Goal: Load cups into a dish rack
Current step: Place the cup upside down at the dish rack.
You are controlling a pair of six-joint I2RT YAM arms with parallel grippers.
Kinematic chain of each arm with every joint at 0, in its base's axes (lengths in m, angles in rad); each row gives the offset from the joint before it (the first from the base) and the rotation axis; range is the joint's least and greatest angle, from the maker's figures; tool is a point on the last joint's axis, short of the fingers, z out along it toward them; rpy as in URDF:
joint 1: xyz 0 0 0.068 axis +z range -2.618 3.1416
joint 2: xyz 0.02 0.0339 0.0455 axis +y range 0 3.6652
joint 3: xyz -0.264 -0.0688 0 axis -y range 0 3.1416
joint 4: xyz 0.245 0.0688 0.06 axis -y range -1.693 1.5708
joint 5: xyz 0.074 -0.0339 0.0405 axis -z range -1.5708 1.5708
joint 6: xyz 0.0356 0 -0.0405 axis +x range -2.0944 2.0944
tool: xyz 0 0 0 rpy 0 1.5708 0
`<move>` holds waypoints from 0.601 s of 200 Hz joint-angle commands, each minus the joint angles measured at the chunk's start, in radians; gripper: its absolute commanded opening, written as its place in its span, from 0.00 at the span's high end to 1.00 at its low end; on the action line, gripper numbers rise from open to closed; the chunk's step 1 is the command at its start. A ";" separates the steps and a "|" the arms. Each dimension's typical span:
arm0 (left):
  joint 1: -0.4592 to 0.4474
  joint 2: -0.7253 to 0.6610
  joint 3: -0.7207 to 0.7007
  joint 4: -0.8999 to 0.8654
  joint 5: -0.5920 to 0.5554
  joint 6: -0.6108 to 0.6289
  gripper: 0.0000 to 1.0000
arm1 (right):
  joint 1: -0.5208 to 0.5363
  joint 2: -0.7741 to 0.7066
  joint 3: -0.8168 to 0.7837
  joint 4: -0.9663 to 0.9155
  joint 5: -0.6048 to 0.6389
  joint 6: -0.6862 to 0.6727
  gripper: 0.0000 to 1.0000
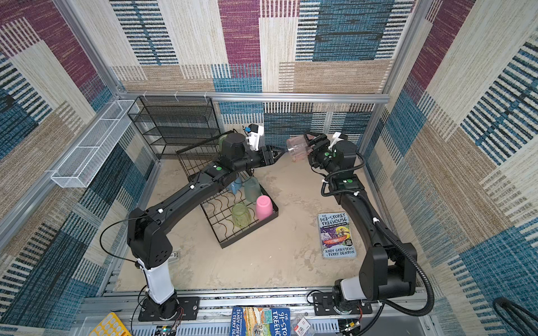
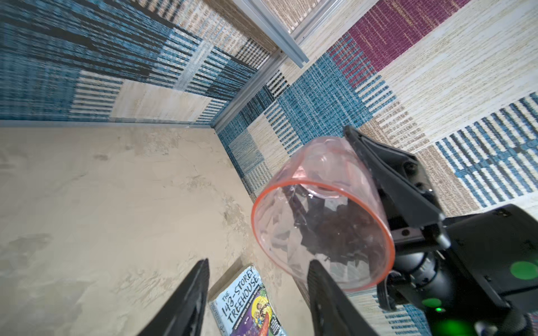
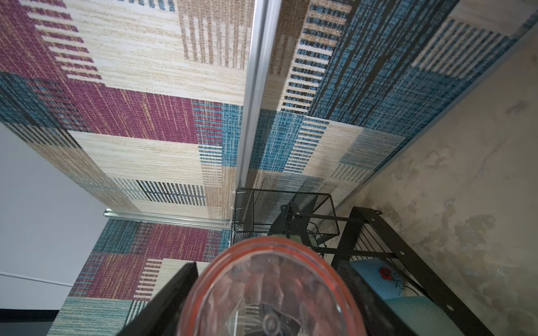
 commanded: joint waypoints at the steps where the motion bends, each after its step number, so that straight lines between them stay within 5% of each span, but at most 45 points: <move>1: 0.010 -0.066 -0.017 -0.143 -0.099 0.115 0.39 | 0.035 -0.028 0.028 -0.011 0.102 -0.198 0.45; 60: 0.095 -0.276 -0.040 -0.462 -0.290 0.240 0.29 | 0.244 -0.019 0.115 -0.049 0.282 -0.601 0.45; 120: 0.324 -0.412 -0.065 -0.696 -0.359 0.260 0.27 | 0.487 0.007 0.107 -0.001 0.444 -0.898 0.46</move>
